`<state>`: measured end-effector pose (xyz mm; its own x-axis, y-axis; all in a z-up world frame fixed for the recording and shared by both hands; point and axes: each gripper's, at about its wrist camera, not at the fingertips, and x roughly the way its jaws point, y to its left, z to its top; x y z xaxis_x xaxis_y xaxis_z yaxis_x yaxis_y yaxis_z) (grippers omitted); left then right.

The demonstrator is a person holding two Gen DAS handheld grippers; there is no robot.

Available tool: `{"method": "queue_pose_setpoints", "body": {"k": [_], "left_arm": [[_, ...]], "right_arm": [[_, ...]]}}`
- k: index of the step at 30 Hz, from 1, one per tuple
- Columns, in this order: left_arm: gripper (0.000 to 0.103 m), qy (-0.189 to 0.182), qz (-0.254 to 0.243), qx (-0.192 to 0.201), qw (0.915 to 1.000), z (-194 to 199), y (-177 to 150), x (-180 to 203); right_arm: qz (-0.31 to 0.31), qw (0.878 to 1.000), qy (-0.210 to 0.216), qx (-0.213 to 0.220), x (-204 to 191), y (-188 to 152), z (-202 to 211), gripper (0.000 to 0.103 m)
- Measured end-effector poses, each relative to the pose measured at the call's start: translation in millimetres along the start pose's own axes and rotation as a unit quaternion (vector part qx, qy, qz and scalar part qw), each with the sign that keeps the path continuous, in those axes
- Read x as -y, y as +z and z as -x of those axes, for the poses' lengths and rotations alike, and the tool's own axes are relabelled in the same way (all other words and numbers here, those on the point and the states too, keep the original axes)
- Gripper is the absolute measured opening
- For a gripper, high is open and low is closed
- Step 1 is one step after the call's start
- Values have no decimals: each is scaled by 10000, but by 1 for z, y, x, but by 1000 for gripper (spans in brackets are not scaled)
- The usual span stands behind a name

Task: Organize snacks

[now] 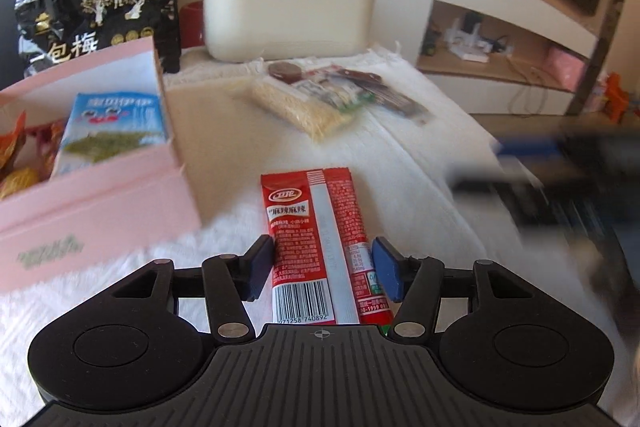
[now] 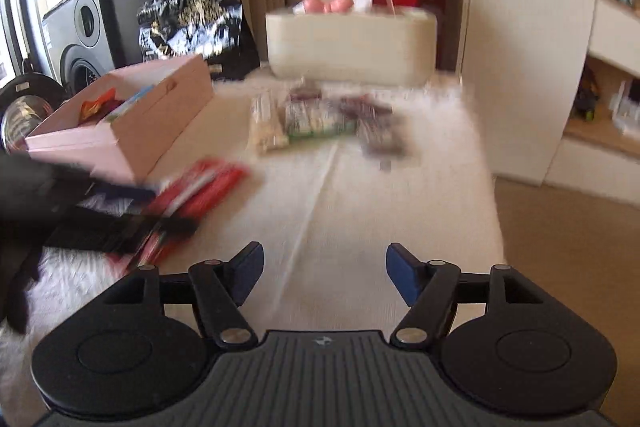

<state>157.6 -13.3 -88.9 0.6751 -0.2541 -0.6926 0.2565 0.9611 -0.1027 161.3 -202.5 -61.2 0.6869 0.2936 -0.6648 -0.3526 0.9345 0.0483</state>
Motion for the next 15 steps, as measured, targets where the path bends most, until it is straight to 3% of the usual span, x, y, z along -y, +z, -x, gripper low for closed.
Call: {"method": "queue_pose_setpoints", "body": {"k": [5, 7, 10, 15], "left_arm": [[60, -139, 265, 299, 9991, 16, -24, -23], [60, -305, 436, 479, 9974, 17, -29, -31], [61, -265, 344, 653, 9969, 17, -35, -27], [61, -306, 382, 690, 9964, 17, -35, -28]], "right_arm": [[-195, 9995, 91, 253, 4, 55, -40, 77], [-427, 9985, 299, 186, 5, 83, -67, 78], [-775, 9957, 489, -111, 6, 122, -120, 78], [-508, 9982, 10, -327, -6, 145, -191, 76]]}}
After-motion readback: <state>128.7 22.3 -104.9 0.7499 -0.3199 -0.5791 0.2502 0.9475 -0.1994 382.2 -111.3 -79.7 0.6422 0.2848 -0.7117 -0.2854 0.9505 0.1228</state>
